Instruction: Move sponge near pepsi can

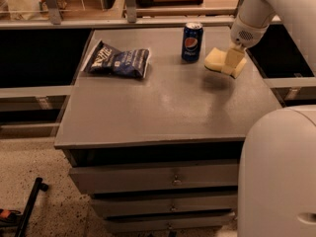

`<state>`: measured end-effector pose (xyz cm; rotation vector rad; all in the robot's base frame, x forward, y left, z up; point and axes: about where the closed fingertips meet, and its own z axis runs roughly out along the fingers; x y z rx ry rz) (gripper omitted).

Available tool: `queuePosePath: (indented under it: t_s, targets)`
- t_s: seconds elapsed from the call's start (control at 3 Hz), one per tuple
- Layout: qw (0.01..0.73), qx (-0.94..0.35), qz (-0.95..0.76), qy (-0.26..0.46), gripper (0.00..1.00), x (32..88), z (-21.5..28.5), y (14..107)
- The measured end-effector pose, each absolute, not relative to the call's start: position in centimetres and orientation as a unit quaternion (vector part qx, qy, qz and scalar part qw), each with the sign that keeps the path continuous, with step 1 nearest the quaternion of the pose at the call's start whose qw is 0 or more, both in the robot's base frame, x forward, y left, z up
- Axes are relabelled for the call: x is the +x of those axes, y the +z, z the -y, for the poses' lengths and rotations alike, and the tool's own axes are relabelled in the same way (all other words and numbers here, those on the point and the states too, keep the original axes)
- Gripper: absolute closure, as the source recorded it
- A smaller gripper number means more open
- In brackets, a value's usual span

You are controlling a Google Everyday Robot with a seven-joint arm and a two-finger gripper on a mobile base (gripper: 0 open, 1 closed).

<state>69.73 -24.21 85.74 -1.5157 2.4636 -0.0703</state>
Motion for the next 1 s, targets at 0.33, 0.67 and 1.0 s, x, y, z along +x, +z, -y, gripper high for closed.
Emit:
queuePosePath:
  t_s: [0.33, 0.67, 1.0]
  targets:
    - [0.147, -0.514, -0.845, -0.004, 0.61, 70.5, 23.6, 86.8]
    - [0.157, -0.519, -0.840, 0.007, 0.38, 70.9, 22.5, 87.5]
    - [0.160, -0.518, -0.840, 0.006, 0.14, 71.3, 22.3, 87.2]
